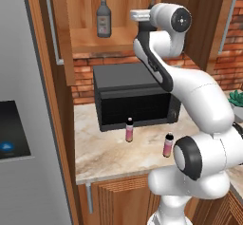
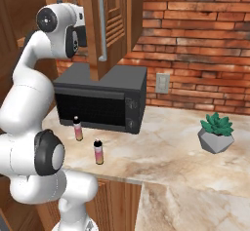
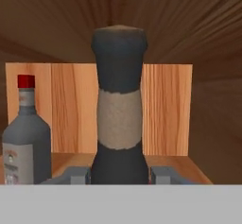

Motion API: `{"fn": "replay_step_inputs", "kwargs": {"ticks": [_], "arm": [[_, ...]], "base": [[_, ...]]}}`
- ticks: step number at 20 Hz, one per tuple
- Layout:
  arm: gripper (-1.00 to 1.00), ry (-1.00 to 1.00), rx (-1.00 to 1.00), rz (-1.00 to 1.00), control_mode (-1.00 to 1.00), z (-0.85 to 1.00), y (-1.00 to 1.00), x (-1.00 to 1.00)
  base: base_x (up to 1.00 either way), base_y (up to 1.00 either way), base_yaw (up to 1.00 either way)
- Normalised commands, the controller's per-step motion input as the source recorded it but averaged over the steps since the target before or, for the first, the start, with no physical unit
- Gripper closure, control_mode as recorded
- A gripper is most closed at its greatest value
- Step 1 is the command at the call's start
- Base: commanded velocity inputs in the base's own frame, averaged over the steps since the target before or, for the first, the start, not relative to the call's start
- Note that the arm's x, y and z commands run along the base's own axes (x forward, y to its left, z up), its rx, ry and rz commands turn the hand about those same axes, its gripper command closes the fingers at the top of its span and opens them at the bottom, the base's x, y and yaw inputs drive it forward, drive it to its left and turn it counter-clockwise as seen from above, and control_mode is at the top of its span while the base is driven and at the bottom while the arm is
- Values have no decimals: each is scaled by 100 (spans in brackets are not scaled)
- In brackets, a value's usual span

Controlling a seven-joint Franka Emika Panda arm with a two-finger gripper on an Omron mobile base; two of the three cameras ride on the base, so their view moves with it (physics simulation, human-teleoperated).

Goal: Sort all alcoholic drinks to one cabinet, and non-alcoholic drinks to the other.

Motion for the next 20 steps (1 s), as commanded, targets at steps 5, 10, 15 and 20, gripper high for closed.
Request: {"fn": "replay_step_inputs", "kwargs": {"ticks": [5,10,15,20], "arm": [[-100,0,0,0,-100,-8,0,-11],[-100,0,0,0,-100,0,0,-12],[-100,0,0,0,-100,2,0,10],[-100,0,0,0,-100,0,0,37]], "base": [[0,0,0],[0,0,0],[0,0,0],[0,0,0]]}}
